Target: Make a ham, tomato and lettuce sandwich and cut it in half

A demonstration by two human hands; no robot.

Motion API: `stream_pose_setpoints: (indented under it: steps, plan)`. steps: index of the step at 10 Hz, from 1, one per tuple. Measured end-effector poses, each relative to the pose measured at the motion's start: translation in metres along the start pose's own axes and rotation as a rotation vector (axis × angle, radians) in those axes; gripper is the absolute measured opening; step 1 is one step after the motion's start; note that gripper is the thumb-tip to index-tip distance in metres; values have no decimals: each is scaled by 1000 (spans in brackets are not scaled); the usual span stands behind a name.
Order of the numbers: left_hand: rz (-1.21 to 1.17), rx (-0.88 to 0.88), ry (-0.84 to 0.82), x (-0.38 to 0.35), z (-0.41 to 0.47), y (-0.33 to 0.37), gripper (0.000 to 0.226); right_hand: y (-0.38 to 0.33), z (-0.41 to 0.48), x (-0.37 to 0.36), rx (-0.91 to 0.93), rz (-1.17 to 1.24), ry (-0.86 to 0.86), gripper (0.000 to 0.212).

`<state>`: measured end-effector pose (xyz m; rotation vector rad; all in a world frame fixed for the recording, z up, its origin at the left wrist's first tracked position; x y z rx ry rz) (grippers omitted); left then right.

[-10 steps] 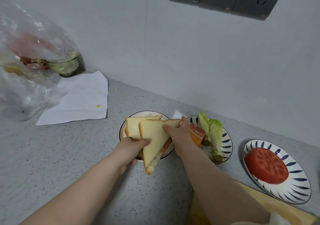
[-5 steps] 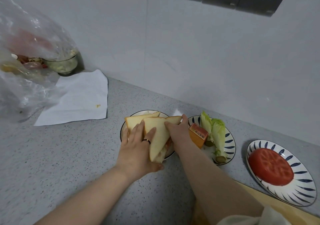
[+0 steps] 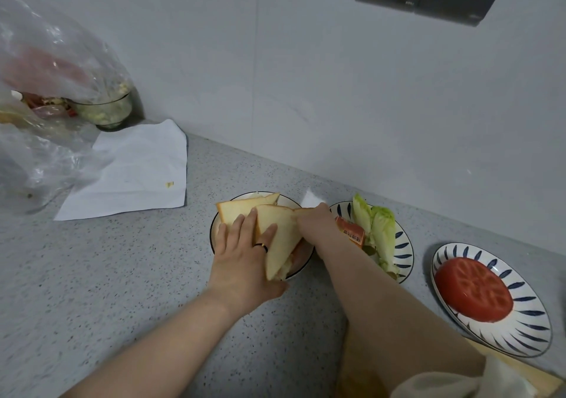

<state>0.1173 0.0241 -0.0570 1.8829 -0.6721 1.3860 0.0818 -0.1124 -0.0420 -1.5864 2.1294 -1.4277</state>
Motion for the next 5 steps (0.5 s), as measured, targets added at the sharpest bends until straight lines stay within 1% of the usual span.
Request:
stream_pose_setpoints:
  steps: [1, 2, 3, 4, 5]
  plan:
    - [-18, -3, 4, 1, -2, 0, 104, -1, 0, 6, 34, -10, -72, 47]
    - [-79, -44, 51, 3, -4, 1, 101, 2, -3, 15, 100, 47, -60, 51]
    - [-134, -61, 65, 11, -6, -1, 88, 2, -18, 21, 169, 34, -32, 51]
    - [-249, -71, 142, 28, -10, -7, 63, 4, -35, 33, 237, 19, 10, 44]
    - [-453, -3, 142, 46, -25, -17, 25, 11, -62, 47, 235, 80, 30, 31]
Point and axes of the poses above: each hand's wrist, its own z-axis towards the middle knuckle, its own x-axis out of the back of the hand, y = z × x, the point moved 4 cm from there along z, towards the middle knuckle, and after that the axes turned 14 degrees about -y, right-handed, at the moved point
